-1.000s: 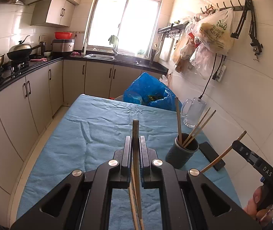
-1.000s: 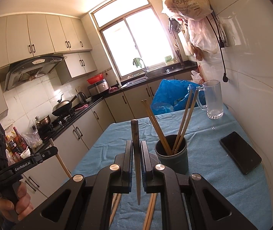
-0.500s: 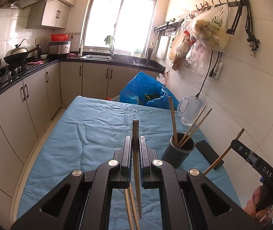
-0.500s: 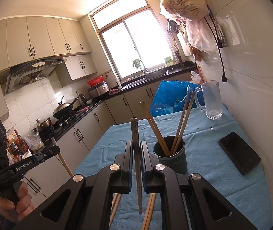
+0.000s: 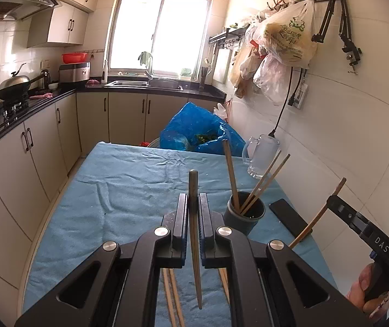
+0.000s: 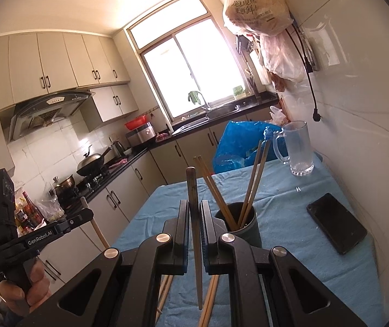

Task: Organize utensils
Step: 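Carry both held chopsticks upright to the black cup and lower them in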

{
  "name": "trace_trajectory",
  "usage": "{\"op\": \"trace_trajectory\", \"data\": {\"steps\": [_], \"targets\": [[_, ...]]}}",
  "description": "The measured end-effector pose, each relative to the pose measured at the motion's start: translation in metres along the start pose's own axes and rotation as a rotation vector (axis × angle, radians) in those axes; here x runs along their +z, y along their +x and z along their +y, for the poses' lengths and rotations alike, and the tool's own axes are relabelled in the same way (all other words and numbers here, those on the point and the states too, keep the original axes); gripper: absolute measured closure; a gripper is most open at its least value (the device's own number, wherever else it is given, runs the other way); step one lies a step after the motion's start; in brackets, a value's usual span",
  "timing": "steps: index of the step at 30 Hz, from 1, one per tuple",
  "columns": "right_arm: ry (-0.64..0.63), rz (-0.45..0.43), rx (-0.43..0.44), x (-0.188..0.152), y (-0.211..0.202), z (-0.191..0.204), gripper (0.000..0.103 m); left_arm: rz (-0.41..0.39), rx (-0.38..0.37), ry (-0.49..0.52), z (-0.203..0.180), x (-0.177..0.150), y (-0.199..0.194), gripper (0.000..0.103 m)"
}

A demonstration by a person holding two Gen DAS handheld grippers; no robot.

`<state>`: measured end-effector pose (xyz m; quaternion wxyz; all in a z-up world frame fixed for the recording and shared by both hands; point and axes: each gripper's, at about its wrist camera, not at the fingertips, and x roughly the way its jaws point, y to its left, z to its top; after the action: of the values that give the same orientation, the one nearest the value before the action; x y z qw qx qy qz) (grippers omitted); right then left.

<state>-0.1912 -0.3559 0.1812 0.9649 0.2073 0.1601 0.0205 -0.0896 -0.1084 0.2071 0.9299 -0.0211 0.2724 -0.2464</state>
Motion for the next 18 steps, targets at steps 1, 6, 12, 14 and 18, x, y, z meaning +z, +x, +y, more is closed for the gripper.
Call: {"op": "trace_trajectory", "data": {"steps": [1,6,12,14,18], "targets": [[0.000,-0.001,0.001,0.002,0.000,0.000,0.095,0.003,-0.003,0.003,-0.002,0.002,0.002,0.097],[-0.012,-0.011,-0.003,0.011,-0.003,-0.002,0.095,0.019,-0.025,0.011,-0.012,0.015,0.010,0.097],[-0.009,-0.032,-0.005,0.025,-0.007,-0.006,0.095,0.014,-0.044,0.017,-0.023,0.034,0.015,0.097],[-0.009,-0.039,-0.008,0.029,-0.009,-0.007,0.095,0.011,-0.045,0.022,-0.026,0.038,0.017,0.097],[-0.012,-0.055,-0.018,0.042,-0.010,-0.009,0.095,0.008,-0.060,0.034,-0.037,0.053,0.023,0.097]]}}
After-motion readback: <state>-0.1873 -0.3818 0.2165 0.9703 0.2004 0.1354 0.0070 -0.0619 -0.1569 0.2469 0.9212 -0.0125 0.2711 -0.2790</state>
